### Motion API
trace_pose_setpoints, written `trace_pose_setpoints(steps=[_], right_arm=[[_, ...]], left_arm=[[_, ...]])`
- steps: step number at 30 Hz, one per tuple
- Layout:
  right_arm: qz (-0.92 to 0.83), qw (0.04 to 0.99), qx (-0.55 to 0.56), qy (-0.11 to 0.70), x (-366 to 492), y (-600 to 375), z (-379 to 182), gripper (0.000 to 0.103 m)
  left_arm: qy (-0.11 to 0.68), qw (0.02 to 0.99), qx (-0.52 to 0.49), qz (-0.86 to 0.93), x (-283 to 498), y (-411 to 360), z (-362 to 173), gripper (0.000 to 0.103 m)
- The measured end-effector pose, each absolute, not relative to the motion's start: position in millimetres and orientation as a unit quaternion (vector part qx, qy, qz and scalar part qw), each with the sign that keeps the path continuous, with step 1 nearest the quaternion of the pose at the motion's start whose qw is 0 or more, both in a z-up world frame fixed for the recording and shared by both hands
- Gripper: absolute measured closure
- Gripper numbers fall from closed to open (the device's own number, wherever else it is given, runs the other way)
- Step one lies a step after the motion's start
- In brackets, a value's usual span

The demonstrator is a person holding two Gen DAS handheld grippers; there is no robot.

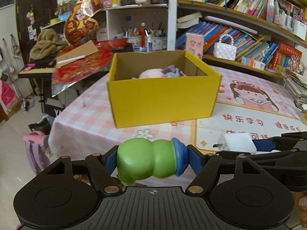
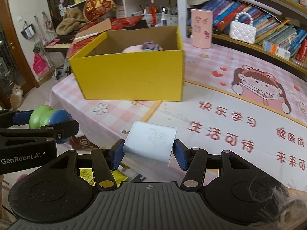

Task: Organize objects
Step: 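Carry the green toy and white charger over the yellow box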

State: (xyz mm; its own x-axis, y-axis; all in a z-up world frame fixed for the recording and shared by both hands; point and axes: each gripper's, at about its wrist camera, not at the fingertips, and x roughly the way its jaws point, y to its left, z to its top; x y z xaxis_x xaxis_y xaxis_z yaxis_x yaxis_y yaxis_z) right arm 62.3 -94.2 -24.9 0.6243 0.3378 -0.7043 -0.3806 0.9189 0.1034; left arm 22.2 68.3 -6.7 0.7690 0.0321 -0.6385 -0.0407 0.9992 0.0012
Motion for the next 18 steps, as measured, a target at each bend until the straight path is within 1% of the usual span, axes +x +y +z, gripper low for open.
trace_pose_setpoints(steps=[9,14,18], right_arm=[[0.207,0.897,-0.048,0.387,65,-75,-24,0.051],[0.188,0.907,-0.034,0.375,78,-79,-19,0.051],[0.178,0.919,-0.02,0.351,104,-81,-5,0.051]], left_arm=[[0.337,0.941,-0.028,0.028,26,86,-7,0.029],[0.313,0.949,-0.033,0.035,45,91,4,0.029],[0.283,0.958,-0.032,0.042,70,95,21,0.029]])
